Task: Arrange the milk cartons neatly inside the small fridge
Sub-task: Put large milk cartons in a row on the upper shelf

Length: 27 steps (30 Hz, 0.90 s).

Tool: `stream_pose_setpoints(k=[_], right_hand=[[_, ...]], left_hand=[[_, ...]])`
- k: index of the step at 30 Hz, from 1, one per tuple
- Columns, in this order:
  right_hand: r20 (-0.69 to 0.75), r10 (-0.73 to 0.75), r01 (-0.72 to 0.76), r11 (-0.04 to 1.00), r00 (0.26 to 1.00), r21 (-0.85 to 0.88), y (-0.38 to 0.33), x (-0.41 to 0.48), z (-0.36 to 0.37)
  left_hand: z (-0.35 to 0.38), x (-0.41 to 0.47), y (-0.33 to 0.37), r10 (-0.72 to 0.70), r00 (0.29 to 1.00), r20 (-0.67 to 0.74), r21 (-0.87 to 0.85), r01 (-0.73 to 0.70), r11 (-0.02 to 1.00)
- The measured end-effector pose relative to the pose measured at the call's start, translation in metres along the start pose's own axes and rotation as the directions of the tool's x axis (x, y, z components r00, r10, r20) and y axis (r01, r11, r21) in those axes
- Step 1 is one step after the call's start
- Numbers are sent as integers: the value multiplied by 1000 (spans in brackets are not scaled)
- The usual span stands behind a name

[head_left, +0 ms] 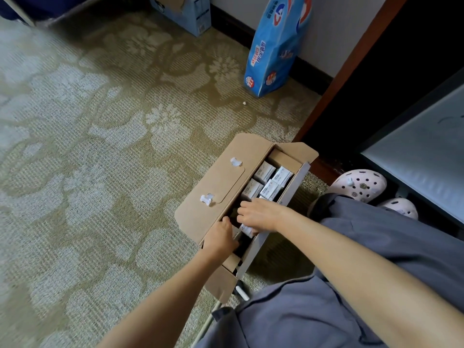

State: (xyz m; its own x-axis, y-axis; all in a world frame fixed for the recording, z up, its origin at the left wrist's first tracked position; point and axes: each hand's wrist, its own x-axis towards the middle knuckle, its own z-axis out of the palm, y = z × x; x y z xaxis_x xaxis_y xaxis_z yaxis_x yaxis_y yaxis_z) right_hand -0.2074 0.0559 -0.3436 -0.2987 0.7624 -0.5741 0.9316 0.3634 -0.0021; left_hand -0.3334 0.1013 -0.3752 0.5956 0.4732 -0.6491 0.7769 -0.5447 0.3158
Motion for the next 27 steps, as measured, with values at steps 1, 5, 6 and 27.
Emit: stream_pose_setpoints(k=[1,5,6,27], right_hand=[[-7,15,-15,1000,1000,24,2,-1,1],[18,141,-141,989,990,32,0,4,8],[48,165,-166,986,985,22,-4,8,11],[-92,479,-383,789,873,480,16,-71,-72]], left_hand=[[-1,0,0,-5,1000,-2,5,5,1000],[-1,0,3,-6,1000,14,38,6,999],[2,-1,4,-5,1000,19,48,4,999],[-109,-53,30,88,956,-281,-103,-121,987]])
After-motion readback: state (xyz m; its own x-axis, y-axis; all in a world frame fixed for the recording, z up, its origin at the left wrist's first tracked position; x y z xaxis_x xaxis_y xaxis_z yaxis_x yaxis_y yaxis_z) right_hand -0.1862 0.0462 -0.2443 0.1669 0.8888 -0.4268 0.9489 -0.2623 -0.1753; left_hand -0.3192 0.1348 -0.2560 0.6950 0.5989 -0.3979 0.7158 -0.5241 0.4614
